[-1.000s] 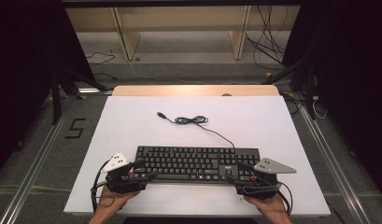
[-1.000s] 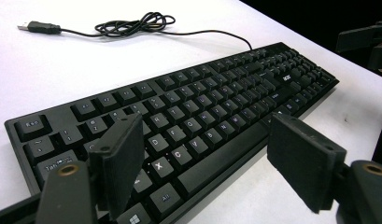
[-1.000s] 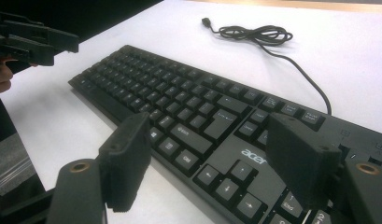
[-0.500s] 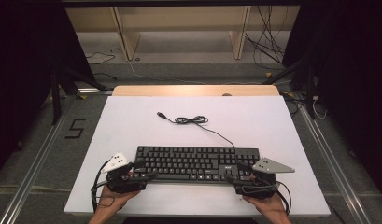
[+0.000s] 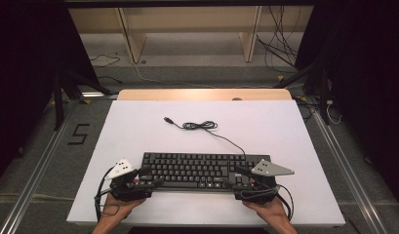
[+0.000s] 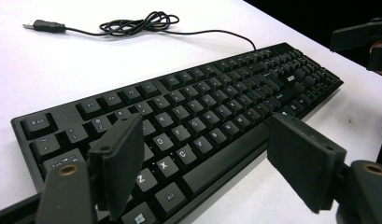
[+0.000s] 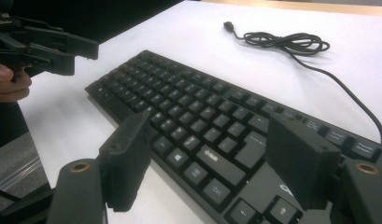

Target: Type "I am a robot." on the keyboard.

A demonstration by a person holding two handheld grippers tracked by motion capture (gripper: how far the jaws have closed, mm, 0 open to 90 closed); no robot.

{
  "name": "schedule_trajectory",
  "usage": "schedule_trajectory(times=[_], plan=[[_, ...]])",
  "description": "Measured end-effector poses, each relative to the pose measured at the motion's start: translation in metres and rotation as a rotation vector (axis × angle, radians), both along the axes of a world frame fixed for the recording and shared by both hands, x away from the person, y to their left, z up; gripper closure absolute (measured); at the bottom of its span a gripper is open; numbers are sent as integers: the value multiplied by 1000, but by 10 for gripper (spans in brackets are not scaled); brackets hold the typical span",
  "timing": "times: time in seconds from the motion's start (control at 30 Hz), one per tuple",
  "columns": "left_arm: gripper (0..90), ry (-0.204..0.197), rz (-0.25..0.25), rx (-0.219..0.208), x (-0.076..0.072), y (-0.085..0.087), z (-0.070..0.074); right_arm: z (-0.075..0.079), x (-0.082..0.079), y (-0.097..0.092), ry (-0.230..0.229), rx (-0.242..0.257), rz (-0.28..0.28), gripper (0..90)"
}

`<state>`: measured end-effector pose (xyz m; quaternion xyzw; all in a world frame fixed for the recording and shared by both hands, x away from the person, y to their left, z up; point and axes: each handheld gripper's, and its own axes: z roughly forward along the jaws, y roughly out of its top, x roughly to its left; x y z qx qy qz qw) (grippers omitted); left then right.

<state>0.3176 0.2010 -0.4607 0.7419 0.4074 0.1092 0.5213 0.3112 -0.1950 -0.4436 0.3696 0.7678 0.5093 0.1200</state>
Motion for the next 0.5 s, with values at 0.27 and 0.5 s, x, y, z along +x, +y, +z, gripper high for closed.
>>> schedule_trajectory(times=[0.27,0.5], plan=[[269,4,8,3,1,1,0,1,12,12,15,3,2,346],[269,8,19,3,2,3,0,1,24,29,30,-15,17,380]])
